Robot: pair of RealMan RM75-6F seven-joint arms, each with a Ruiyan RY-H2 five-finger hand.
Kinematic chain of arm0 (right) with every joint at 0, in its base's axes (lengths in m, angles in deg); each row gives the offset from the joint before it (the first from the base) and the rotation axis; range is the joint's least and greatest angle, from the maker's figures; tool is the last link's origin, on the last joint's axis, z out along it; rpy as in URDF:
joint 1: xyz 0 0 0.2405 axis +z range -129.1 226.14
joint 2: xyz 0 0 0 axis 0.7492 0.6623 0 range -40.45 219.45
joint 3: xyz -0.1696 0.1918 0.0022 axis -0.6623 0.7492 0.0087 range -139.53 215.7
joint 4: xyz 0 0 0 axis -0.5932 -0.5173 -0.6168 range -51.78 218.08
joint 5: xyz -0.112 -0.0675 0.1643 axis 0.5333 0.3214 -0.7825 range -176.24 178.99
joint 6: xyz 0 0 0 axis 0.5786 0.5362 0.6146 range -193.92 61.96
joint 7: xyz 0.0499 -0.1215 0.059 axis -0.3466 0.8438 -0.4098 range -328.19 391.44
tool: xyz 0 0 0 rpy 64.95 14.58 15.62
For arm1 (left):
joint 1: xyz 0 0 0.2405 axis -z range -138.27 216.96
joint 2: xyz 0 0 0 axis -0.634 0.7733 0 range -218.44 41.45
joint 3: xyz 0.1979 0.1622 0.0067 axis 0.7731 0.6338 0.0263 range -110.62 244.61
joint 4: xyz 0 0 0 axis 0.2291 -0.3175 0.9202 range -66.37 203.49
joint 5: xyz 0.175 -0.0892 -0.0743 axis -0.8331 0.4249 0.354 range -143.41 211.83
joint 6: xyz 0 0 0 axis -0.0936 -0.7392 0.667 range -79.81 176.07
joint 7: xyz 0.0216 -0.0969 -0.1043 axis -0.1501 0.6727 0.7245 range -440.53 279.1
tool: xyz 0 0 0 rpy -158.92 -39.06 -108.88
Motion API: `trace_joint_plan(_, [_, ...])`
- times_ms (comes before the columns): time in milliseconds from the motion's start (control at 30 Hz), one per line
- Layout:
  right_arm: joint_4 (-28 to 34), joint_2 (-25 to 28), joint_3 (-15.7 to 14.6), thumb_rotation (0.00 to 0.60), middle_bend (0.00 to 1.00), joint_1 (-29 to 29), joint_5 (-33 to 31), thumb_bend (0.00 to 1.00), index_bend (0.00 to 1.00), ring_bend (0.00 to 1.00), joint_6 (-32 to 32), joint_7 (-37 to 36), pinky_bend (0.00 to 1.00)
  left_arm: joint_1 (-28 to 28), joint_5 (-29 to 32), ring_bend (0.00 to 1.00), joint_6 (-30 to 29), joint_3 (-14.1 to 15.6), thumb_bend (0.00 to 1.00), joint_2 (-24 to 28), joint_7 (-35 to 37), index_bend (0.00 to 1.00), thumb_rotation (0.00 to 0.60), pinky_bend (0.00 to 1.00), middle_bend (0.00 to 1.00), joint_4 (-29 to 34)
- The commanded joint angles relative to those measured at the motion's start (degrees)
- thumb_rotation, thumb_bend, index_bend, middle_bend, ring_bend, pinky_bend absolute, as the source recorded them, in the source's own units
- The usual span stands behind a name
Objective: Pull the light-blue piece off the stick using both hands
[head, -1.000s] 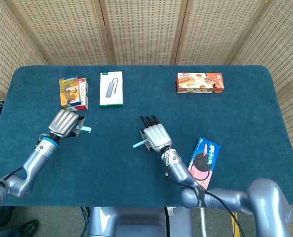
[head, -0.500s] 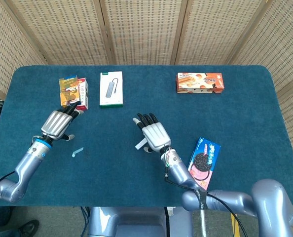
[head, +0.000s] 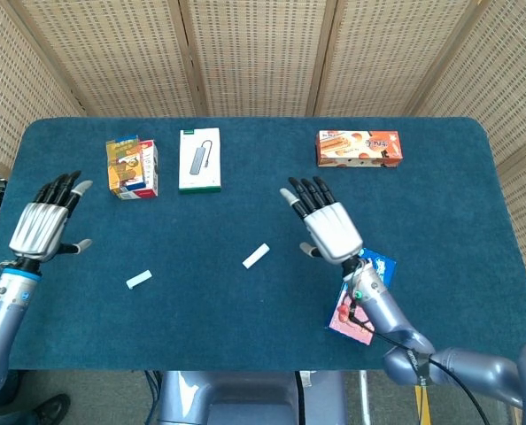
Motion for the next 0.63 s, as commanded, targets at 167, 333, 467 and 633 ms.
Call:
trace_joint_plan(167, [-20.9,2.7,-4.8,0.6,0.0,-8.3,8.4,0.0,0.0,0.0,8.0,-15.6,0.0,-8.5,-2.3,0.0,-10.0,1.9,0.0,0.8,7.5,0.0,0.6,0.02,0.0,1.0])
trace_joint_plan(333, [-23.6,3.4,-4.6,0.6,0.0,-12.8,6.2,0.0,0.0,0.0,9.3,-20.8,0.0,-13.4,-3.3,0.0,-15.2,3.1,0.0,0.2,10.2,0.0,0.6,0.0,0.0,1.2])
trace_joint_plan(467, [-13.8,8.2,-5.4,0.6,0.0,-17.8,4.2,0.0,0.0,0.0,10.6,-21.2,0.0,-16.9,-3.5,0.0,-18.1,4.1,0.0,-0.7,11.9,0.0,0.6,0.0,0.0,2.4])
trace_joint_plan(633, [-2.3,11.7,-9.5,0.6,0.0,-25.3,10.2,0.0,0.0,0.0,20.5,-18.2,0.0,-18.3,-5.6,0.0,-18.2,5.6,0.0,-0.8,9.6,0.0,0.6,0.0,0.0,4.1])
